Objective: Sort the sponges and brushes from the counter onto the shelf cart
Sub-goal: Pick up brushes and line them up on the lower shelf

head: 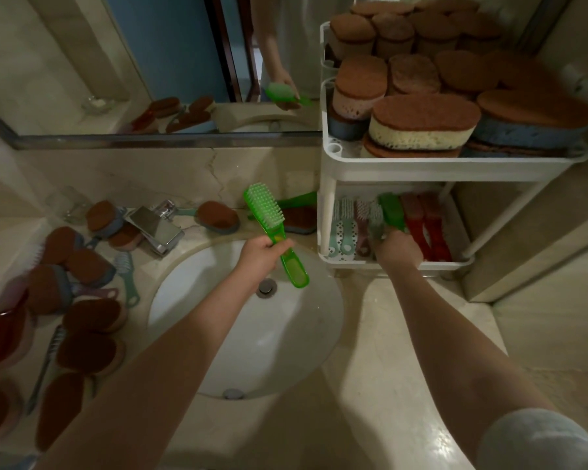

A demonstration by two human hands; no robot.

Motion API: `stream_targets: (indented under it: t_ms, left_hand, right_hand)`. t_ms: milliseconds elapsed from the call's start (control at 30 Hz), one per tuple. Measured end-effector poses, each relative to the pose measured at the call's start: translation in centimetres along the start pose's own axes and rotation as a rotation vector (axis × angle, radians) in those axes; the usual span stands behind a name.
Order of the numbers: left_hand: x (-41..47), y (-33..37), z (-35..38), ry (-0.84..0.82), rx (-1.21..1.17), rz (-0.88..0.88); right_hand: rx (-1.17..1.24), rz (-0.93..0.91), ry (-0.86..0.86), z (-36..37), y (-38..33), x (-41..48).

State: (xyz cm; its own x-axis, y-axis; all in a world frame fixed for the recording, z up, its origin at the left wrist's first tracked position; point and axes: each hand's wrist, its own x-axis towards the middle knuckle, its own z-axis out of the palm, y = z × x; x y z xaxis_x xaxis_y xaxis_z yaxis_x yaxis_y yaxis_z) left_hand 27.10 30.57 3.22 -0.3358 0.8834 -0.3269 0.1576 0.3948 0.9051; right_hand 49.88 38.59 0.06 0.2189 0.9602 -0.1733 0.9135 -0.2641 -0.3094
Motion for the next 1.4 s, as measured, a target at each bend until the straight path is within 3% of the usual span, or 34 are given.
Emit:
stream_targets:
  t_ms: [200,367,500,700,933,1067,1133,1267,1400]
  left_hand:
    - [-1.7,1.2,-0.3,-0.013,-0.055,0.018]
    - [-3.9,3.0,-1.5,-0.028,-0.142,0.126]
    - [-5.5,5.6,-2.5,-0.042,-0.186,0.269]
    - [-7.3,9.7,-2.8,-0.094,-0.152,0.437]
    - [-9.2,11.4,0.4,-0.26,0.106,0.595]
    - [-9.0,9.9,2.8,-0.245,0.171,0.556]
    - [-8.4,8.6,3.8,-0.14,0.207,0.546]
    - [-6.4,6.7,5.1,0.031,0.288,0.379]
    - [-4.5,6.9,5.8,-0.036,0.267,0.246]
  right_hand:
    - [0.355,-0.177,0.118,-1.4,-2.2,-2.7]
    - [0.61,-0.499,-0.09,-3.3,-5.0,-6.9]
    - [0.813,-0.613,-0.357,-6.2,-6.8,-10.1]
    - [0.913,-0.69,-0.322,-10.8,-6.9,-12.3]
    - [1.066,-0.569,-0.188,-10.3,-2.8,-12.2]
    - [1.082,-0.386,-0.076,-8.0,1.6,-11.7]
    - [1.06,-0.3,-0.051,-6.6,4.1,-11.4]
    - [0.979,-0.145,-0.041,-3.9,8.3,-10.4]
    - [0.899,0.017,0.005,-2.8,9.4,-8.0]
